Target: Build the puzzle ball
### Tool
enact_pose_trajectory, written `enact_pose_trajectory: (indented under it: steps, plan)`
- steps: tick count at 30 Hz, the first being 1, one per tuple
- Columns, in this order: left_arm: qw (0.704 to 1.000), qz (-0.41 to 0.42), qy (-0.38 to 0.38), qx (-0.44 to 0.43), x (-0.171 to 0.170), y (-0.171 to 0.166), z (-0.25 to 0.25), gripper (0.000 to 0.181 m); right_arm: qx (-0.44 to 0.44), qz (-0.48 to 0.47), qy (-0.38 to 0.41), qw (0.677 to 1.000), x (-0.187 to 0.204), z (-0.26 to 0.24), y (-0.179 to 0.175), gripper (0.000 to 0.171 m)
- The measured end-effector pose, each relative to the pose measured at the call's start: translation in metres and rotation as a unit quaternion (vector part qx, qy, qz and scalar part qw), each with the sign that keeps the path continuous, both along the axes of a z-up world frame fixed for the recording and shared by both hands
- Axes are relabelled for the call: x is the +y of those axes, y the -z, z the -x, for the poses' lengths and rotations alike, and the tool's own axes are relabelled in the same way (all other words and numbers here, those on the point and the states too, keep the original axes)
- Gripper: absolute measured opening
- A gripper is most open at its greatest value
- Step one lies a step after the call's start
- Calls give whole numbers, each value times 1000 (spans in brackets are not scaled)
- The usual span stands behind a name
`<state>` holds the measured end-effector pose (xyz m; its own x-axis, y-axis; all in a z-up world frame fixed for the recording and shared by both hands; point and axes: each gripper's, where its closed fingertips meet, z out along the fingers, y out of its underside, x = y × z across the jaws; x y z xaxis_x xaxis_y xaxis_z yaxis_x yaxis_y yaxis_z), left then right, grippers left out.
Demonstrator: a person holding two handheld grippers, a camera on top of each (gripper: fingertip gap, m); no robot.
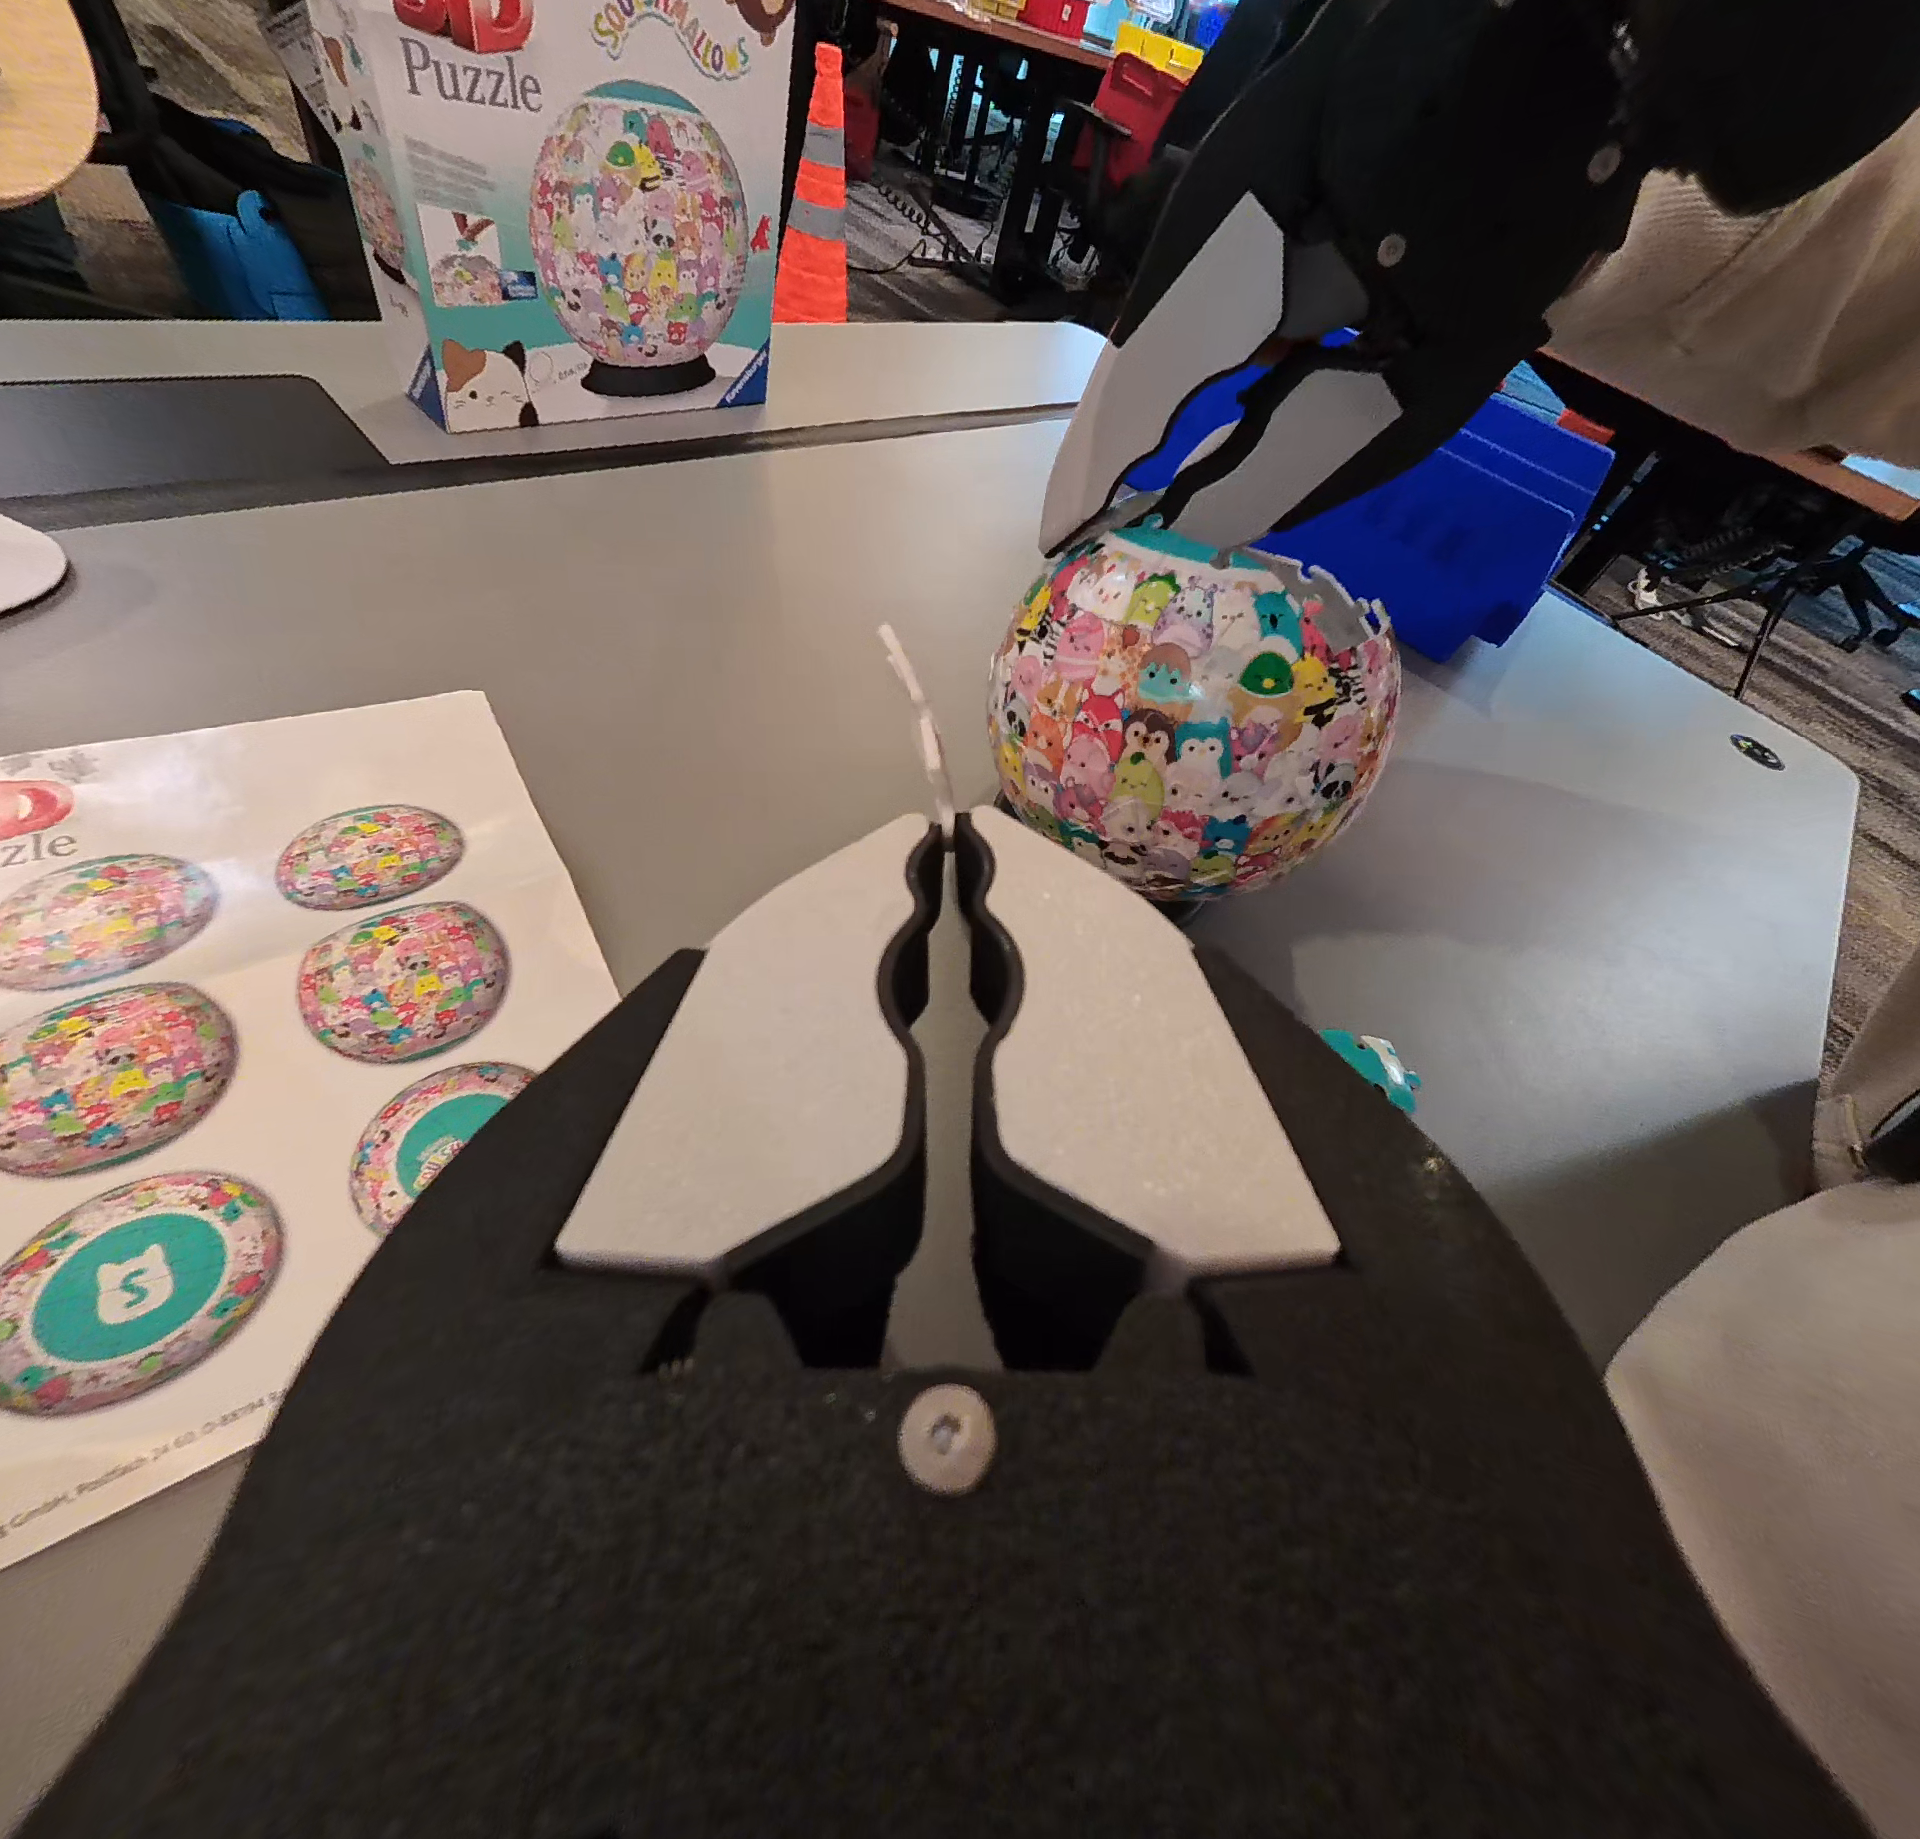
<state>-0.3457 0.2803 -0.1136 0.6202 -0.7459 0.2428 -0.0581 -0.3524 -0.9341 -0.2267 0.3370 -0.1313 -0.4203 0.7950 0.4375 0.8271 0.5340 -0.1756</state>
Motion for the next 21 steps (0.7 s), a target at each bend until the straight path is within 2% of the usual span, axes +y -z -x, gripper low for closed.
enact_pose_trajectory:
  steps: [10, 12, 14, 21]
  plan:
    - [1000, 0, 4, 6, -1, 2, -4, 1, 0, -27, -13, 1000, 1, 1, 1, 6]
    - [1000, 7, 8, 6, -1, 5, -6, 1, -1, -38, -18, 999, 1, 0, 0, 9]
    - [1000, 17, 12, 5, 1, 9, -8, 1, 4, -51, -17, 999, 2, 0, -4, 22]
    - [994, 90, 54, -32, 22, 11, -38, 1, 47, -64, -30, 996, -7, -12, -27, 26]
